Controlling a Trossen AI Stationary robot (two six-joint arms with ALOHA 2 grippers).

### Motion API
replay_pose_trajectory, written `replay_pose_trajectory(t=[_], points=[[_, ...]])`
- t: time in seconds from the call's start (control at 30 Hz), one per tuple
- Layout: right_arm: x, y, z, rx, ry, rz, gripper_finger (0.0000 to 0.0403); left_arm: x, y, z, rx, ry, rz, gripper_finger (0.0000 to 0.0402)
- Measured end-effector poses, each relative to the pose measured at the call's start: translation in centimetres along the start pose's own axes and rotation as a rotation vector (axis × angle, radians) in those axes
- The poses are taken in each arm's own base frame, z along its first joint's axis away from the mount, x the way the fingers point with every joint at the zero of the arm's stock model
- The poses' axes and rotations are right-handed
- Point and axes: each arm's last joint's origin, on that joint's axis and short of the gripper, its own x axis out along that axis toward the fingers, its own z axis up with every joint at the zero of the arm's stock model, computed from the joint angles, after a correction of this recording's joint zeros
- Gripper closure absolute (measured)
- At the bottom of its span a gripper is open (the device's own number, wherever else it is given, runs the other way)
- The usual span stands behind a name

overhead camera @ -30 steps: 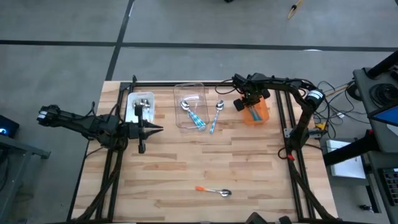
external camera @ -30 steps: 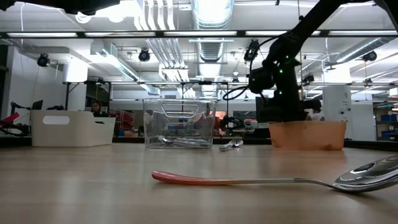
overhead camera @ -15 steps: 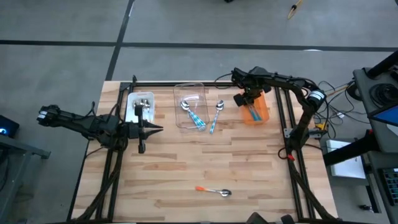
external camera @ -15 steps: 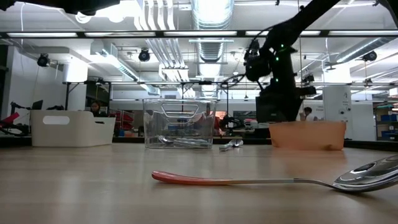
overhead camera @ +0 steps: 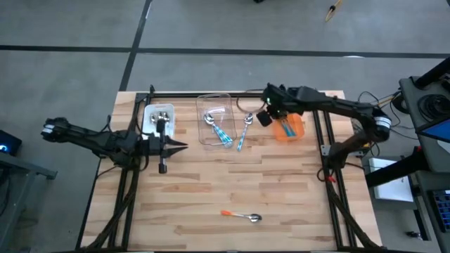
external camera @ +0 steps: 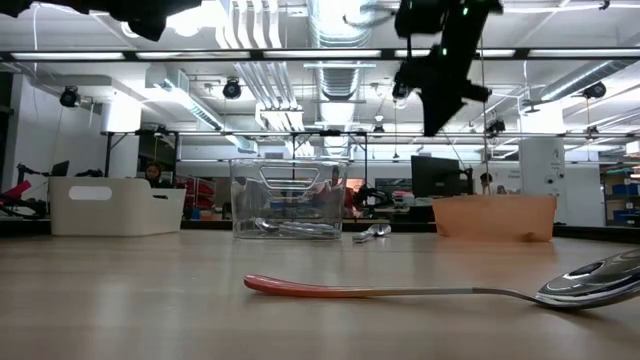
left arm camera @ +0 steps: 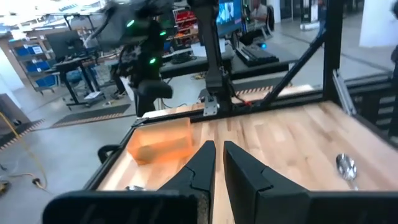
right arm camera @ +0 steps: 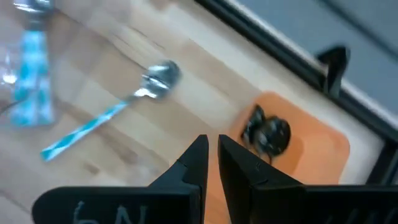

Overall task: Sort silverware by color (type)
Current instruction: Put the orange spoon into the white bin

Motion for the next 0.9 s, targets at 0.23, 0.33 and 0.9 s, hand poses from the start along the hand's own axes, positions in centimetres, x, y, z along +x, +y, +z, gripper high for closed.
replay_pose_trajectory(t=[0.23, 0.33, 0.9], points=[[-3.4, 4.7, -2.8, -0.198, -0.139, 0.069, 0.0374, 1.8, -0.6, 0.2, -0.059, 0.004, -0.001, 0.0387], [-4.2, 6.6, -4.2, -0.302, -0.178, 0.13, 0.0374, 2.8, -0.9, 0.7, -0.096, 0.021, -0.003, 0.0387], [-4.4, 11.3, -12.6, -0.658, -0.357, 0.396, 0.0375, 10.0, -3.9, 3.4, -0.132, 0.308, -0.052, 0.0387]])
